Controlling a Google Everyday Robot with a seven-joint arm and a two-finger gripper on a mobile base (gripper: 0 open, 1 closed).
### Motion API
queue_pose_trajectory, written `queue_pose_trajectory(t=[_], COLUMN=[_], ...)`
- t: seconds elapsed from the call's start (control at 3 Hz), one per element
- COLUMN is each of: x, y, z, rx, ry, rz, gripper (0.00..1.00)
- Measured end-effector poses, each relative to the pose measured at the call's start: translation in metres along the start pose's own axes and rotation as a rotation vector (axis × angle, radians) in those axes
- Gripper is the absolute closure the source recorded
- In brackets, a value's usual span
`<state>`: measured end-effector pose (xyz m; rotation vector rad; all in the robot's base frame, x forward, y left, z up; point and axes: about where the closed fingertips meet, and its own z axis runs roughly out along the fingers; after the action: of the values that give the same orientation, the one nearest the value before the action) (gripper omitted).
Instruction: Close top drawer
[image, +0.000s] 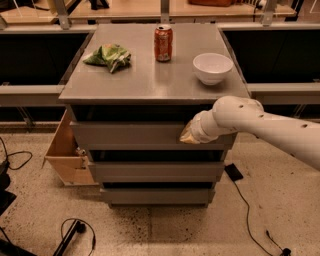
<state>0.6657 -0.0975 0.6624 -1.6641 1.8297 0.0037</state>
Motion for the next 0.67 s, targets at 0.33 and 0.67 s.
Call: queue_pose_trajectory(t=[0.33, 0.67], x=[0.0, -0.0014], y=[0.0002, 0.0041], z=[0.0001, -0.0021], rx=[0.0, -0.007], ry=[0.0, -0.002], rz=[0.0, -0.004], gripper=[0.58, 0.3])
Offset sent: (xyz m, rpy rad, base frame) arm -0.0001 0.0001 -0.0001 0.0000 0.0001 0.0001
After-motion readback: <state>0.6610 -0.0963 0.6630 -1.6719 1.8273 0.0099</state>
